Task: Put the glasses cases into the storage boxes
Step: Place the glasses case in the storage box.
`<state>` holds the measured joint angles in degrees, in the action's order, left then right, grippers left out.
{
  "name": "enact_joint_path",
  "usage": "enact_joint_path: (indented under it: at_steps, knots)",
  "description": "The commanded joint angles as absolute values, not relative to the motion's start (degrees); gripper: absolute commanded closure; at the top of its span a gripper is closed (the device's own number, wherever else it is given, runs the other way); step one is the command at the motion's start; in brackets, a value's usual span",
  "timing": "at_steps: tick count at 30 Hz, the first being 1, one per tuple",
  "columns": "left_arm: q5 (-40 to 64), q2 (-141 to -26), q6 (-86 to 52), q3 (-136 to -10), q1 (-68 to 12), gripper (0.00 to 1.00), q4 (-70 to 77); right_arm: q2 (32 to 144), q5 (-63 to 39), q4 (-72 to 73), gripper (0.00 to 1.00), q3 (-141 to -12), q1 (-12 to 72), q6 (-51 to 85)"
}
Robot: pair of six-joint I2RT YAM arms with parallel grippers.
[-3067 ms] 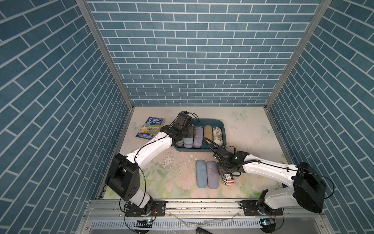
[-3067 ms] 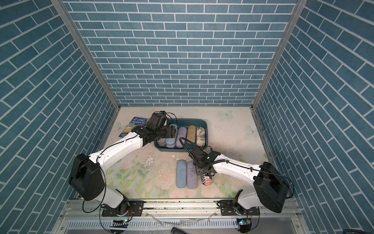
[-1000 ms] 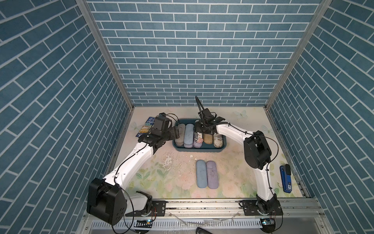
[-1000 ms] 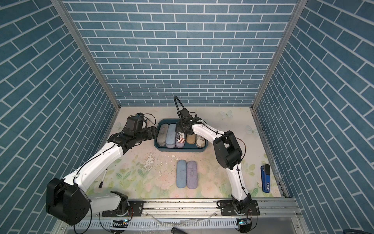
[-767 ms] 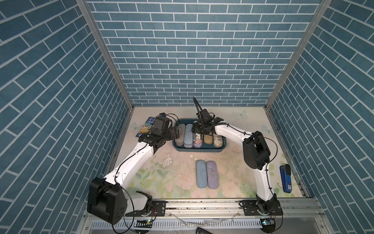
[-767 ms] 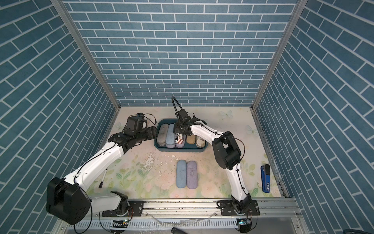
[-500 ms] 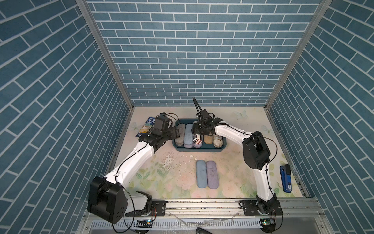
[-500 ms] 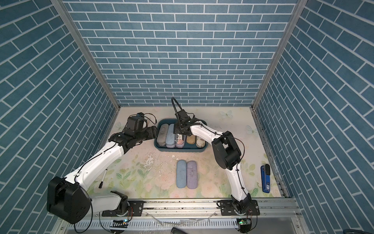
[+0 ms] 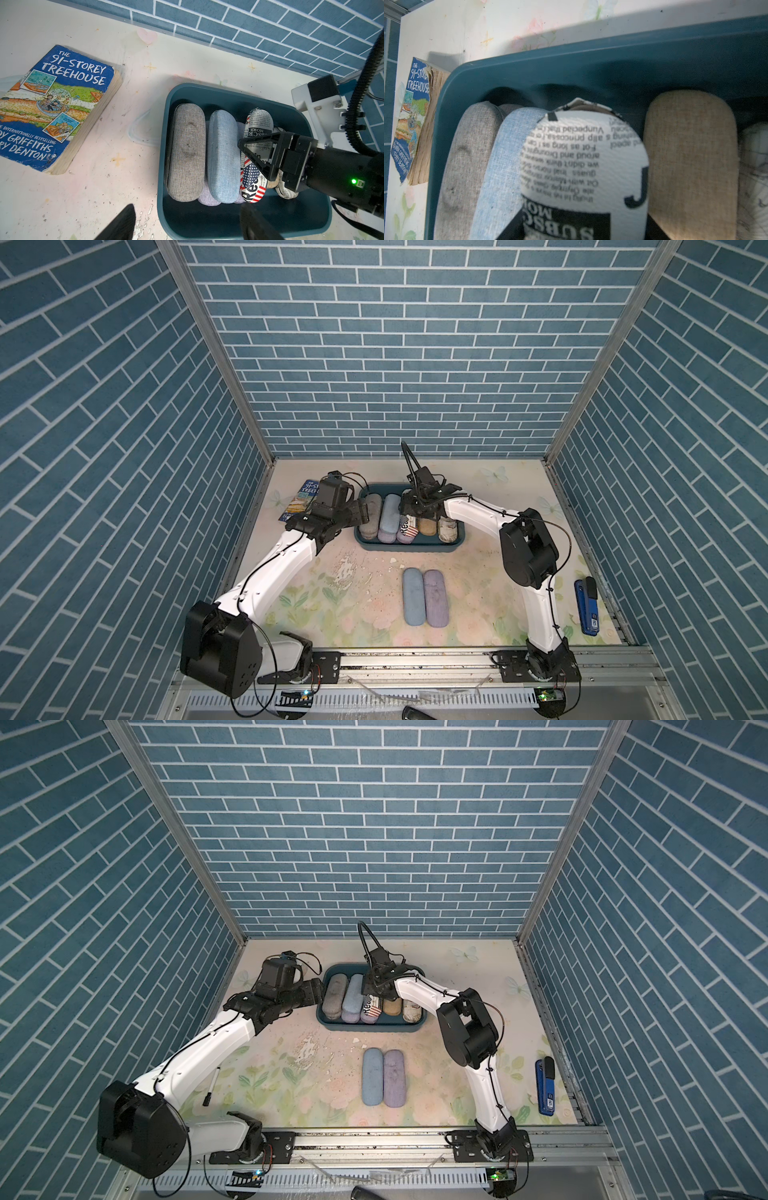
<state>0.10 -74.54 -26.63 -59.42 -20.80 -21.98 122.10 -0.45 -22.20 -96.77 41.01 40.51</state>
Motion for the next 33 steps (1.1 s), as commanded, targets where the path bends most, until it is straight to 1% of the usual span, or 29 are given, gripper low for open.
enact_joint_path:
  at_steps: [1,7,14,21,33]
  knots:
    - [0.0,-74.7,-26.8,-58.5,-20.4,0.20,-22.2,121.5,-1.2,-22.6,0.32,-97.2,41.3,42.2]
    - [0.2,-74.9,-26.8,-58.7,-20.2,0.20,-22.2,121.6,-1.5,-23.0,0.25,-98.0,41.3,42.0]
    - [0.5,-75.1,-26.6,-59.0,-20.2,0.20,-22.2,120.8,-1.1,-23.5,0.25,-98.3,41.3,41.7]
    - [0.5,-75.1,-26.6,-58.9,-20.0,0.20,-22.2,120.2,-2.1,-23.6,0.19,-98.1,41.1,41.8]
    - [1.0,-75.3,-26.7,-58.5,-19.9,0.20,-21.8,119.8,-4.7,-23.1,0.19,-98.5,42.3,42.0]
